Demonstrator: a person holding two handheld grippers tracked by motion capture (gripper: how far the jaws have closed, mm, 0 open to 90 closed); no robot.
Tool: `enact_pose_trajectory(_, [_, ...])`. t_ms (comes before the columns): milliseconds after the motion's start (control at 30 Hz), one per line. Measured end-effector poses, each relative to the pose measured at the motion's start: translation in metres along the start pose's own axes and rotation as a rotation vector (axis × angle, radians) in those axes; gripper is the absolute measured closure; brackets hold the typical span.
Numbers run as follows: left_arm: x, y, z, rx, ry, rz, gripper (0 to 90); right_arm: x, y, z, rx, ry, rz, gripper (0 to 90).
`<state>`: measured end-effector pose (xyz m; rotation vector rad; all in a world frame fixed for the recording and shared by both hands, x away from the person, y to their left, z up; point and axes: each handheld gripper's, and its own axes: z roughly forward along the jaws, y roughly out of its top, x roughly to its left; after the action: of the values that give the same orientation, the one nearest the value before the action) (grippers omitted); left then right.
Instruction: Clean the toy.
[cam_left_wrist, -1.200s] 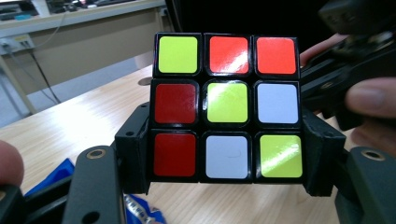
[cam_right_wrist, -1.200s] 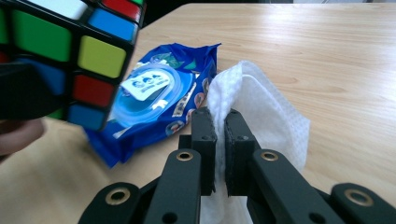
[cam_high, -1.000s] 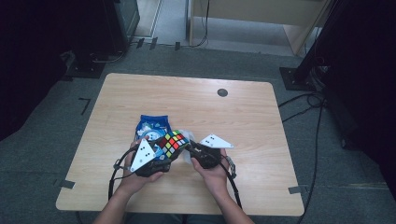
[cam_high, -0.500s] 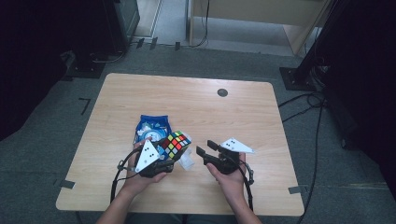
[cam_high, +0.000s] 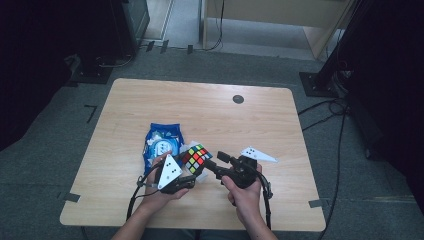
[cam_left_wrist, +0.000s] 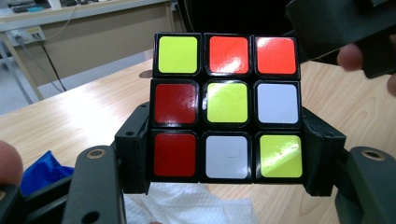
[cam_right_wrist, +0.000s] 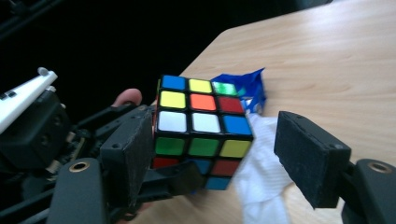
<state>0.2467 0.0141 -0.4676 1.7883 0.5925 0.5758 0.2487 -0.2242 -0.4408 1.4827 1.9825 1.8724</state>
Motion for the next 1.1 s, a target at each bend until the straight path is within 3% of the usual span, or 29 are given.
enact_pose_trajectory(100, [-0.004, 0.000, 0.002, -0.001, -0.005, 0.005, 34.0, -0.001, -0.002, 0.003, 0.014, 0.031, 0.034, 27.6])
enact_pose_trajectory(233, [-0.013, 0.001, 0.005, -0.004, -0.005, 0.020, 34.0, 0.001, -0.005, 0.009, 0.038, 0.022, 0.055, 26.4])
enact_pose_trajectory(367, [-0.020, 0.003, 0.005, -0.014, 0.000, 0.028, 34.0, -0.001, -0.010, 0.013, 0.052, 0.029, 0.097, 31.0])
enact_pose_trajectory(533, [-0.019, 0.002, 0.006, -0.009, -0.026, 0.004, 33.8, -0.006, -0.011, 0.012, 0.037, 0.069, 0.153, 34.3])
enact_pose_trajectory(733, [-0.019, 0.002, 0.009, 0.009, -0.021, 0.007, 31.8, -0.005, -0.009, 0.010, 0.035, 0.041, 0.120, 34.5])
enact_pose_trajectory(833, [-0.019, 0.002, 0.009, 0.026, -0.019, -0.001, 21.1, -0.008, -0.003, 0.005, 0.000, 0.023, 0.108, 34.5])
enact_pose_trajectory(933, [-0.018, 0.003, 0.009, 0.039, 0.016, -0.009, 12.6, -0.013, 0.005, -0.007, -0.049, -0.023, 0.094, 34.4])
enact_pose_trajectory(1000, [-0.016, 0.003, 0.008, 0.040, 0.023, -0.021, 12.6, -0.017, 0.010, -0.015, -0.083, -0.065, 0.067, 34.5])
enact_pose_trajectory(1100, [-0.011, 0.004, 0.006, 0.046, 0.041, -0.031, 12.6, -0.023, 0.014, -0.022, -0.113, -0.153, -0.007, 34.4])
